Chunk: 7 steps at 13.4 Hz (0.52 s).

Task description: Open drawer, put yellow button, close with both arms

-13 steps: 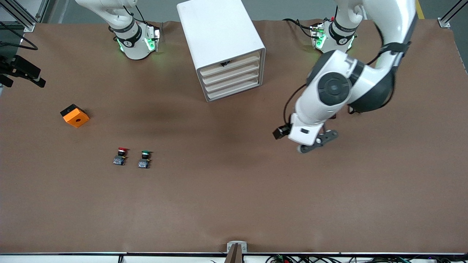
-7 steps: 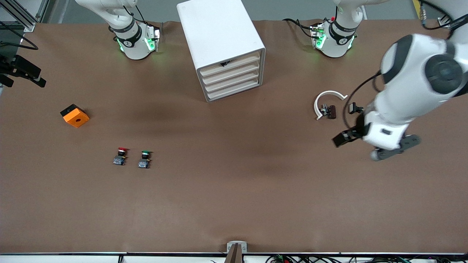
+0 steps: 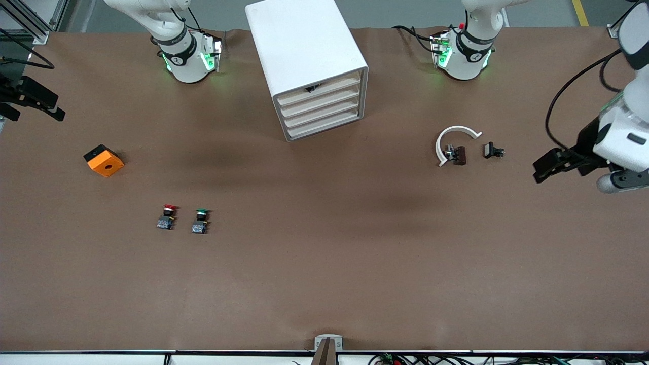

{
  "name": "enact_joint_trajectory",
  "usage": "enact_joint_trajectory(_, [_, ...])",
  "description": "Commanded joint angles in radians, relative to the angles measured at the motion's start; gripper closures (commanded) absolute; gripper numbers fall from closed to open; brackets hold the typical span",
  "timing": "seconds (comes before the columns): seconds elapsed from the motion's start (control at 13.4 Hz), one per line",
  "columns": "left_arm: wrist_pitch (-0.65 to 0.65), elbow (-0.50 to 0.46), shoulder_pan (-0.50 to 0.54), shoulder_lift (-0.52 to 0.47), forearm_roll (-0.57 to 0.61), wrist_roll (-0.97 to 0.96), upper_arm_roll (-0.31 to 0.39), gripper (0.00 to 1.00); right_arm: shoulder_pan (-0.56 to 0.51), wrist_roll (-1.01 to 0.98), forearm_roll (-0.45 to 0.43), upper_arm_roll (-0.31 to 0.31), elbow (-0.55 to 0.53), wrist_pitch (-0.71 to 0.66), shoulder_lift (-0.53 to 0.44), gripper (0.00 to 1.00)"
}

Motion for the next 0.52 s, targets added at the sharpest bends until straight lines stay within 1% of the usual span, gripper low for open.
enact_joint_trajectory(0.0, [-0.046, -0.046, -0.030, -0.096, -0.006, 0.134, 0.084, 0.00, -0.005, 0.002, 0.002, 0.008, -0.021, 0.009, -0.026, 0.00])
enact_joint_trajectory(0.07, [-0.051, -0.069, -0.110, -0.121, -0.008, 0.178, 0.164, 0.00, -0.005, 0.002, 0.000, 0.008, -0.021, 0.008, -0.026, 0.00])
enact_joint_trajectory(0.22, [-0.054, -0.132, -0.292, -0.193, -0.012, 0.249, 0.357, 0.00, -0.005, 0.002, 0.000, 0.008, -0.015, 0.008, -0.023, 0.00])
enact_joint_trajectory(0.3, [-0.054, -0.155, -0.322, -0.219, -0.026, 0.249, 0.399, 0.00, -0.002, -0.007, 0.000, 0.009, -0.003, 0.002, -0.020, 0.00])
enact_joint_trajectory(0.45, [-0.062, -0.184, -0.322, -0.247, -0.044, 0.248, 0.401, 0.00, -0.001, -0.007, 0.000, 0.009, 0.003, -0.006, -0.017, 0.00])
